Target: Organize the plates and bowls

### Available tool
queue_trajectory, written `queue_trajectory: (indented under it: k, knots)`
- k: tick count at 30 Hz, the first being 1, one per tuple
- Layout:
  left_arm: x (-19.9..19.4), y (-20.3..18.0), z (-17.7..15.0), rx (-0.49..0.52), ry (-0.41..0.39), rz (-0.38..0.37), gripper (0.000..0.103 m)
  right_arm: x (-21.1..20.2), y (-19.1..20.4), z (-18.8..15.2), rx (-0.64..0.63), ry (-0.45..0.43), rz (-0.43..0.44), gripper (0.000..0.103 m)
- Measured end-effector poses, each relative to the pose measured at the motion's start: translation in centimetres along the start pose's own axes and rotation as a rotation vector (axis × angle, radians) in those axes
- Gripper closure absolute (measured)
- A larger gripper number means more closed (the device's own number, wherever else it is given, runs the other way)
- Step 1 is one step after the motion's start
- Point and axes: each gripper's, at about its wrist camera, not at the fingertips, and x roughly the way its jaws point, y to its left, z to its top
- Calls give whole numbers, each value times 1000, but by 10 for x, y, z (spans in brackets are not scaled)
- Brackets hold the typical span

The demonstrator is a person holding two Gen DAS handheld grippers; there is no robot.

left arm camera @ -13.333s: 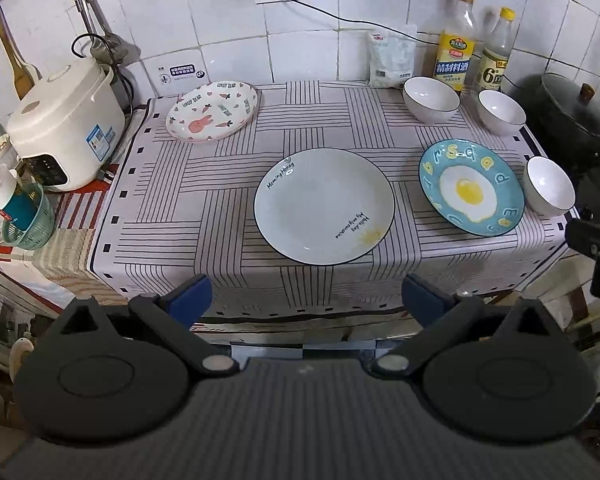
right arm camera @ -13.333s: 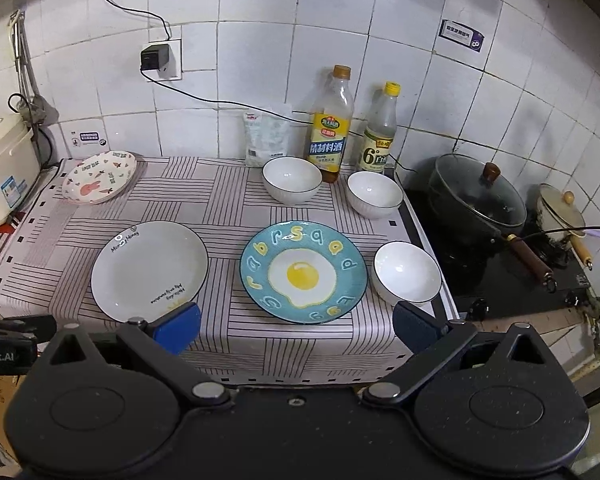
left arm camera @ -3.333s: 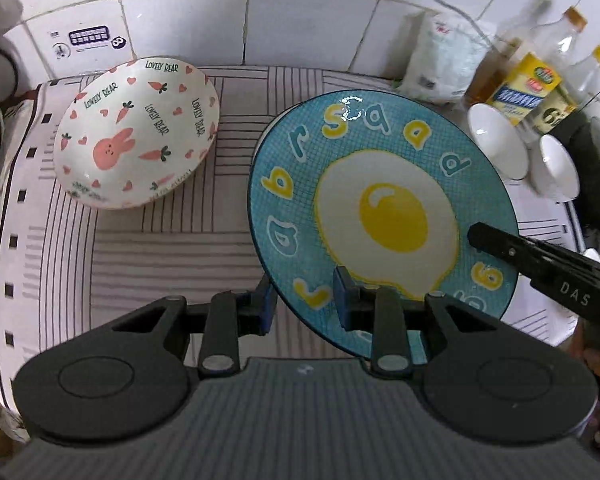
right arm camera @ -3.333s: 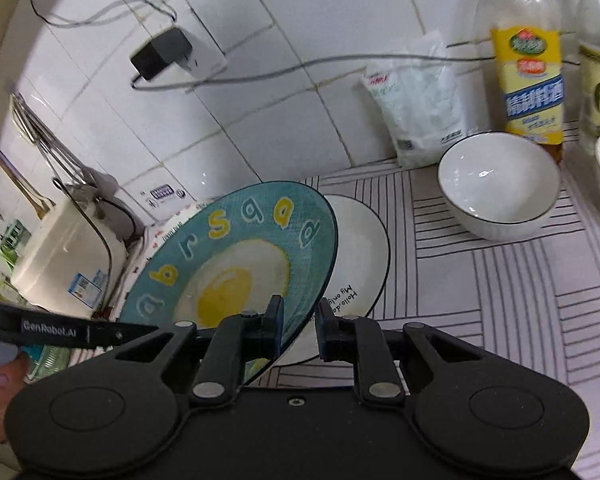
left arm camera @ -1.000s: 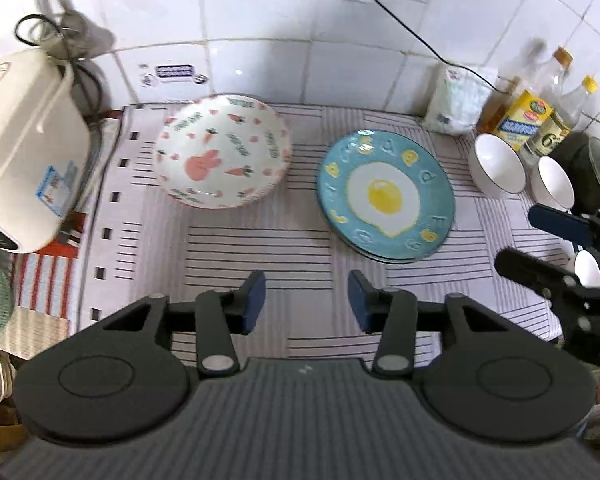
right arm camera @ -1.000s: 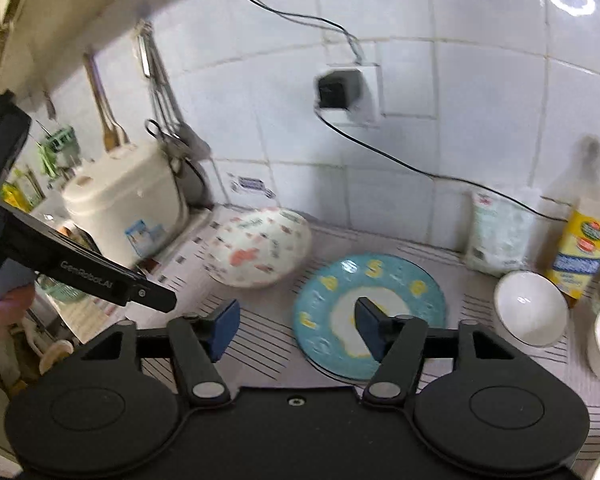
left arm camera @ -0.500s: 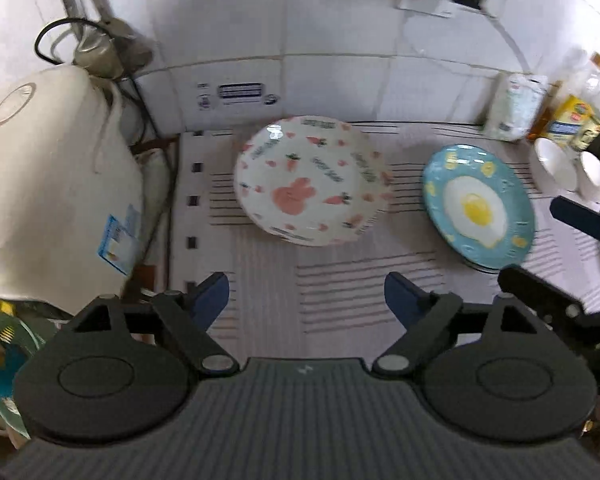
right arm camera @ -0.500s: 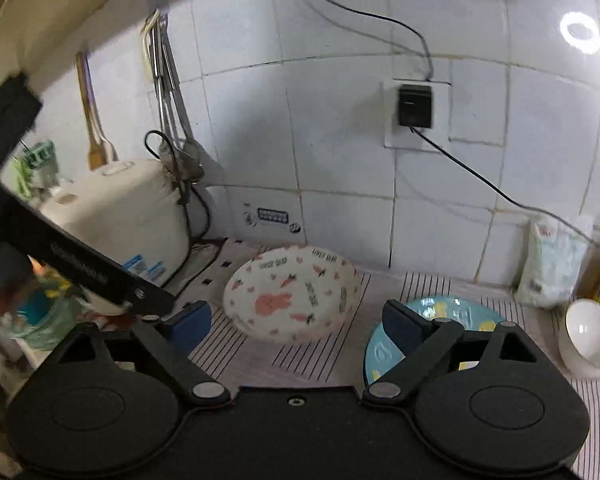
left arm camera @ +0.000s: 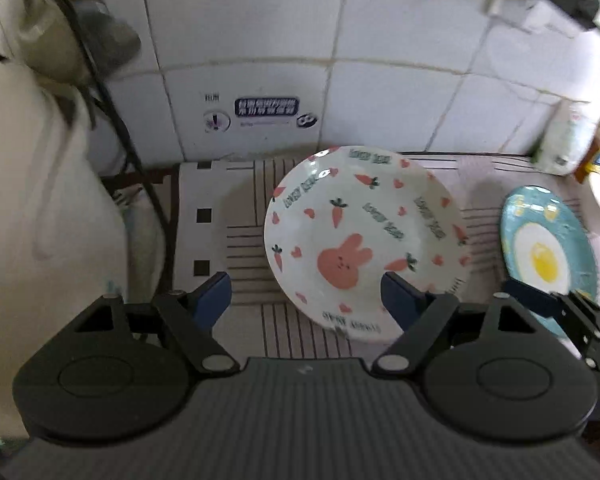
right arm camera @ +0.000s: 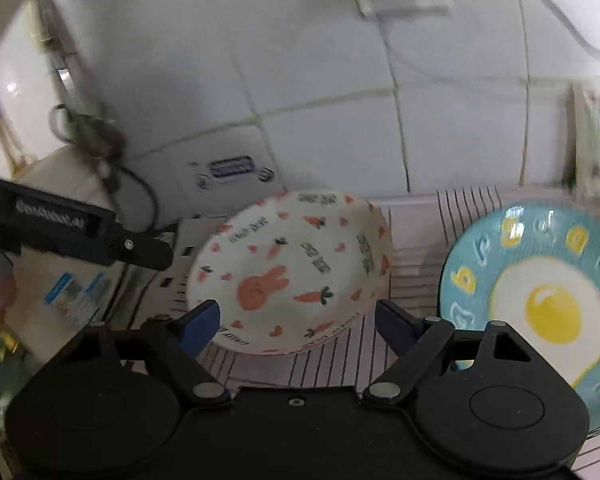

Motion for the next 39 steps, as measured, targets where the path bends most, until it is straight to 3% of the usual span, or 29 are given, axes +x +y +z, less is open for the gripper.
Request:
queue_trajectory:
  k: [4,9,13,15,19,24,27,30,31,39]
  knots:
    - [44,5,0,-7,29,7,30,20,2,-7,-23,-24,-30,16]
    - [77,7,2,4,51,38,41,39,-4,-12,51,-20,-85,23]
    - [87,9,2,-5,81,-1,64,42,-1,-12,44,-45,-107,25]
    - [87,9,0,-8,68,1,64,42,0,-13,35,-55,-124,29]
    - [86,13,-3,-15,54,-13,69,45,4,-16,-3,-15,-182,53]
    - [88,19,0,-56,54,-28,70,45,7,-21,81,-4,-172,53]
    - [86,21,0,-73,50,-31,69,54,3,-23,157,-45,-177,53]
    - [86,20,-1,-72,53,-27,70,54,0,-24,201,-67,-232,76]
    - [86,20,0,-77,58,-26,72,53,-4,-22,215,-61,-222,79]
    - [58,11,-6,-38,41,-6,73,27,-11,-11,215,-39,-148,81]
